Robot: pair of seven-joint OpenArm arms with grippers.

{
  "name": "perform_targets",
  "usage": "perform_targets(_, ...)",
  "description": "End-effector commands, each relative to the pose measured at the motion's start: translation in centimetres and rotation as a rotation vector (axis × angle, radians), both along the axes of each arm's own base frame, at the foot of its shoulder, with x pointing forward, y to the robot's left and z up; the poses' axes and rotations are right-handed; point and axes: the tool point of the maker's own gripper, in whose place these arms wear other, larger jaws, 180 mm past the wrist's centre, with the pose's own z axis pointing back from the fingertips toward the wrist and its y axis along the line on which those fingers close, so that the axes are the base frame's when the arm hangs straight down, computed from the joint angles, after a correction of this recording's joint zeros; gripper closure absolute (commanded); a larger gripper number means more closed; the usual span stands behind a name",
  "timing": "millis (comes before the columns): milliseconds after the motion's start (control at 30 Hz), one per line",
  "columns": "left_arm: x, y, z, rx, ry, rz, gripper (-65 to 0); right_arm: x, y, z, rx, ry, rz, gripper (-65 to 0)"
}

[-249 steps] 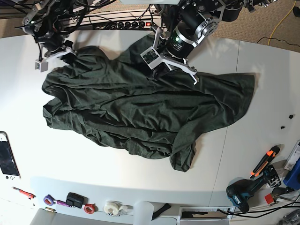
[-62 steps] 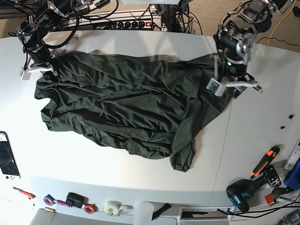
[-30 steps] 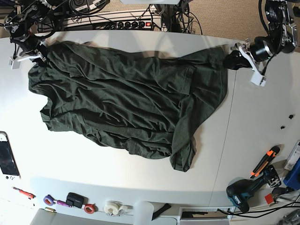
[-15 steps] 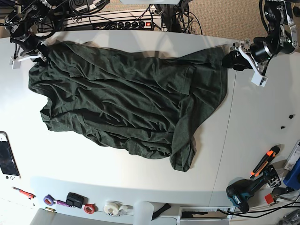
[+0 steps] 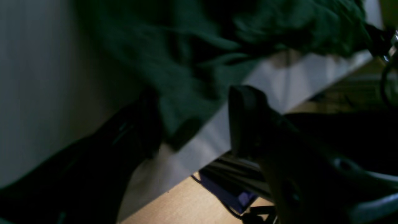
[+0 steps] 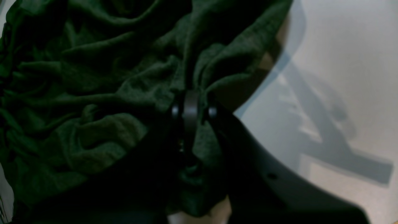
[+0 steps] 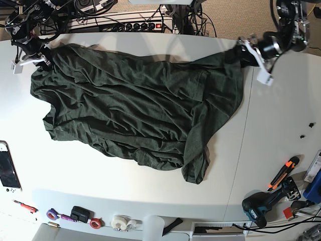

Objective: Layout the t-shirt on the table in an organized manner, then fold the t-shirt properly
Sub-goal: 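Grasp the green shirt's collar corner with the left gripper, then lift the collar edge with both grippers and stretch it apart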

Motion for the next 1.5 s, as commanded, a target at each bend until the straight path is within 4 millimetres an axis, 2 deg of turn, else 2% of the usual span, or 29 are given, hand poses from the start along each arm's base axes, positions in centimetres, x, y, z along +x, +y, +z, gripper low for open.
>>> perform_targets(0,-0.9,-0.1,-0.9,0.047,0.036,-0.035,-33.5,0.6,-0.6,1.1,-0.024,-0.034,0.006,-2.7)
perform_targets(67,-0.8,-0.9,-1.0,0.036,0.034,-0.042,-31.6,0.5,-0.6,1.1,-0.023,-0.032,0.007,-2.7)
perform_targets(100,-0.6,-1.1,-0.9,0.03,0.029,-0.038,-28.4,0.5,-0.6,1.1,-0.023,-0.032,0.008,-2.7)
perform_targets(167,-0.2,-1.2,-0.7,0.03,0.019,-0.035,-18.1,0.5,-0.5,1.0,-0.021,-0.027,0.011,-2.7)
perform_targets(233,0.1,-0.9,-0.7,0.043,0.011,-0.031,-3.7,0.4,-0.5,1.0,-0.02,-0.024,0.012,-2.7)
perform_targets(267,0.3,-0.7,-0.7,0.043,0.005,-0.023,0.0,0.4,-0.4,0.9,-0.017,-0.019,0.015,-2.7)
perform_targets(400,0.8,0.3,-0.2,0.036,-0.009,0.01,0.0,0.4,-0.1,1.2,0.002,-0.026,0.033,0.0)
perform_targets(633,2.0,3.1,3.6,-0.047,-0.134,0.027,0.0,0.9,-1.3,2.7,-0.042,-0.049,0.071,0.0)
perform_targets(733,2.0,3.6,4.3,-0.058,-0.143,0.012,0.0,0.7,-1.7,2.9,-0.052,-0.029,0.084,0.0)
perform_targets(1033,0.9,2.4,5.2,-0.124,-0.152,-0.08,0.0,1.3,-1.2,3.7,-0.022,-0.079,0.097,0.0)
perform_targets(1333,0.3,1.8,6.2,-0.179,-0.175,-0.124,0.0,-1.9,-1.2,2.1,-0.019,0.008,0.099,0.0)
perform_targets(1467,0.3,1.5,6.7,-0.212,-0.18,-0.127,0.0,-2.2,-1.3,2.0,-0.018,0.016,0.1,0.0)
